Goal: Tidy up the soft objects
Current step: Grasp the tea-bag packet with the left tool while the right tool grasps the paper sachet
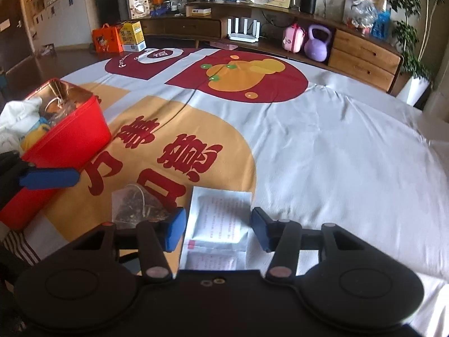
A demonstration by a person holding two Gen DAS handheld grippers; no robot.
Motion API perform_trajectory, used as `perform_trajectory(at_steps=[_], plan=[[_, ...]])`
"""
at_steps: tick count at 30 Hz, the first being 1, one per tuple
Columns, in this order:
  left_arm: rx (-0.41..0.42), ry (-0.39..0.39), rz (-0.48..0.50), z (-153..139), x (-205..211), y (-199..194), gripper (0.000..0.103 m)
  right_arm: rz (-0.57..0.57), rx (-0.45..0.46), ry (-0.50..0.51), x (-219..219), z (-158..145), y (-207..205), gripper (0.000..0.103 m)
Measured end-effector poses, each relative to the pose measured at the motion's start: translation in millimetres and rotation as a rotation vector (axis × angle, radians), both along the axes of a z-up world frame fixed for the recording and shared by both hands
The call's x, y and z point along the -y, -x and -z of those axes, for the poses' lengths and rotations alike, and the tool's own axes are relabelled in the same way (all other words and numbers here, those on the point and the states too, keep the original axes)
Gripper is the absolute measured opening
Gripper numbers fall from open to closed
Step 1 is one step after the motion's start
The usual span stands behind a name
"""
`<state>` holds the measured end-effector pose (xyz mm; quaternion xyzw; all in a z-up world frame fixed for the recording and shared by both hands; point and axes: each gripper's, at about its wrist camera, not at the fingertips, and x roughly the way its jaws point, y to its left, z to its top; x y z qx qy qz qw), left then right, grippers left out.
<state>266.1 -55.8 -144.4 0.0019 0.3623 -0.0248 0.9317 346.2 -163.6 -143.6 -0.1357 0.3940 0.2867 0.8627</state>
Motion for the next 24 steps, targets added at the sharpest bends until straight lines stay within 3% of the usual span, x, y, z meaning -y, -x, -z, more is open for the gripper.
perform_trajectory(at_steps=[5,8,10,12,14,18,24], plan=[[-0.028,-0.002,0.014,8.3,1.5,-6.4,0.076,-0.013,0.018,0.016,-3.0,2.1,0.1,0.049],[-0.044,0.004,0.013,12.5,0.7,-10.6,0.055,-0.018,0.032,0.023,-3.7,2.9,2.6,0.048],[-0.04,0.006,0.016,12.9,-0.4,-11.6,0.053,-0.01,0.028,0.008,-1.6,2.5,1.8,0.047],[-0.037,0.004,0.013,12.7,-1.7,-12.7,0.039,-0.01,0.035,0.011,-0.7,2.4,2.3,0.043],[-0.039,0.012,0.008,12.1,-4.9,-14.5,0.033,-0.006,0.033,-0.001,1.2,1.6,2.4,0.041],[-0.038,0.014,0.0,11.4,-9.7,-15.7,0.022,0.012,0.032,-0.02,4.9,-3.1,4.9,0.021],[-0.032,0.016,-0.009,6.6,-14.3,-13.0,0.016,0.022,0.037,-0.056,11.7,-5.0,12.5,0.012]])
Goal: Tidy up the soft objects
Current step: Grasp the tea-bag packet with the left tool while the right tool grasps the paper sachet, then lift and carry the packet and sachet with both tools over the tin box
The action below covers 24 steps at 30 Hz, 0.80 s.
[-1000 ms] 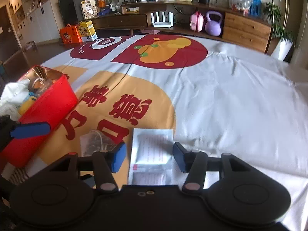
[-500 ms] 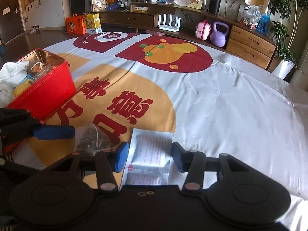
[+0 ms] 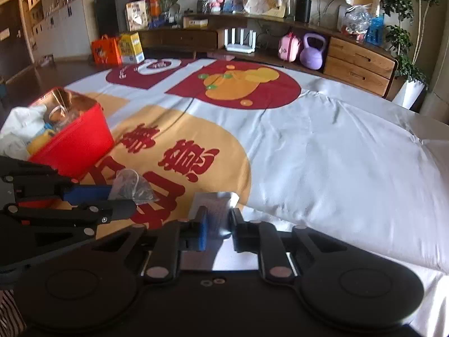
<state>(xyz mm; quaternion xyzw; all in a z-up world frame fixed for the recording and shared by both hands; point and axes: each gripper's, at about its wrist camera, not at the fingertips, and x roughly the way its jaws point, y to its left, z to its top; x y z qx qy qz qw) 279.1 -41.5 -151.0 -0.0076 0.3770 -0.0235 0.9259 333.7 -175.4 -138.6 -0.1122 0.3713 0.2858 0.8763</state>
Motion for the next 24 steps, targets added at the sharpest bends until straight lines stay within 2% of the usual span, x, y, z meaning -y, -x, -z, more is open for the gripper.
perform_trajectory(at_steps=[8,16,24], plan=[[0.009,0.009,-0.005,-11.2,-7.3,11.8,0.012,0.002,0.015,-0.045,5.7,-15.1,18.4,0.006],[0.032,0.043,-0.006,-28.8,-15.1,28.4,0.008,0.024,0.005,-0.121,19.7,-35.5,46.2,0.006],[0.035,0.077,0.02,-36.9,-20.9,43.9,0.007,0.027,0.013,-0.143,29.6,-49.5,70.4,0.006]])
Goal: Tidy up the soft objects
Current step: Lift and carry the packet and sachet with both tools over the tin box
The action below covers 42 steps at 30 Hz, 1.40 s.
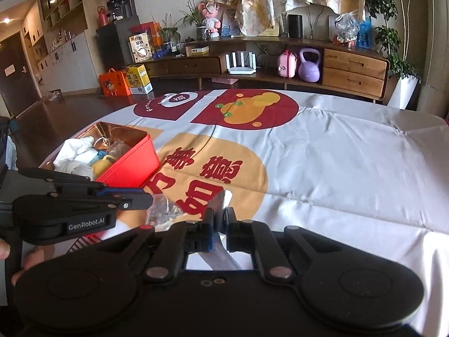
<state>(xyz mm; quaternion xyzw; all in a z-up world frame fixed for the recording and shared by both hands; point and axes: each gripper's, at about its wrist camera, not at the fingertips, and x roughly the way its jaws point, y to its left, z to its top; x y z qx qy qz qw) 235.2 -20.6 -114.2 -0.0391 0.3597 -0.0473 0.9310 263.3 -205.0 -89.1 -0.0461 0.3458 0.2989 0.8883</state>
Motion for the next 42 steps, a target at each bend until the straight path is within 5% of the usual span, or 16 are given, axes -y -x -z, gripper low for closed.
perform_trajectory(at_steps=[5,7,9,10,21,33,42], plan=[[-0.024,-0.018,0.008,4.5,4.2,2.8,0.016,0.002,-0.014,-0.012,2.3,4.2,0.7,0.006],[-0.028,-0.012,0.002,6.7,4.7,1.0,0.032,-0.001,-0.02,-0.016,2.7,5.8,-0.7,0.006],[-0.03,-0.009,-0.001,9.3,5.8,-1.6,0.063,-0.003,-0.023,-0.022,3.7,7.0,-1.6,0.006],[-0.028,-0.002,-0.004,10.6,6.0,-2.0,0.065,-0.005,-0.023,-0.024,4.5,7.7,-2.3,0.007],[-0.117,-0.136,-0.04,34.5,31.0,-34.6,0.064,-0.002,-0.054,-0.042,13.8,19.4,-12.4,0.007],[-0.09,-0.143,-0.033,33.8,31.8,-33.1,0.015,-0.001,-0.054,-0.043,14.5,20.1,-14.5,0.007],[-0.054,-0.092,-0.043,10.8,19.5,-22.2,0.013,0.005,-0.046,-0.059,9.8,7.6,-7.6,0.007]])
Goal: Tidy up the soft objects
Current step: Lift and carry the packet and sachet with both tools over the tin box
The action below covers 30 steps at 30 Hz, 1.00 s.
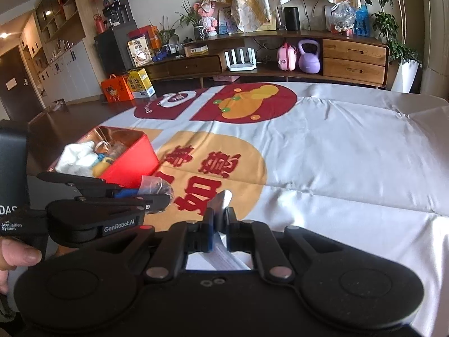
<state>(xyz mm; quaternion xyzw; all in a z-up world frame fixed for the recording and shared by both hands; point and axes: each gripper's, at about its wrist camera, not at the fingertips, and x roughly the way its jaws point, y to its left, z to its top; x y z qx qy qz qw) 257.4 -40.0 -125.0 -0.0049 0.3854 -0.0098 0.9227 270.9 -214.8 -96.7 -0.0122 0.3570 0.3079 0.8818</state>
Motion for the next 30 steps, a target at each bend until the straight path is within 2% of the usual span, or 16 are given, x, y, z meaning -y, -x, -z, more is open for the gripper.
perform_trajectory(at_steps=[15,24,30], plan=[[0.059,0.023,-0.019,-62.9,-36.9,40.9,0.014,-0.078,0.066,-0.073,-52.5,-63.8,28.9,0.007],[0.081,0.015,-0.067,-86.5,-82.5,56.4,0.014,-0.136,0.083,-0.091,-106.3,-83.5,33.1,0.007],[0.08,0.015,-0.106,-89.9,-122.1,60.1,0.014,-0.158,0.083,-0.091,-143.5,-86.4,28.8,0.007]])
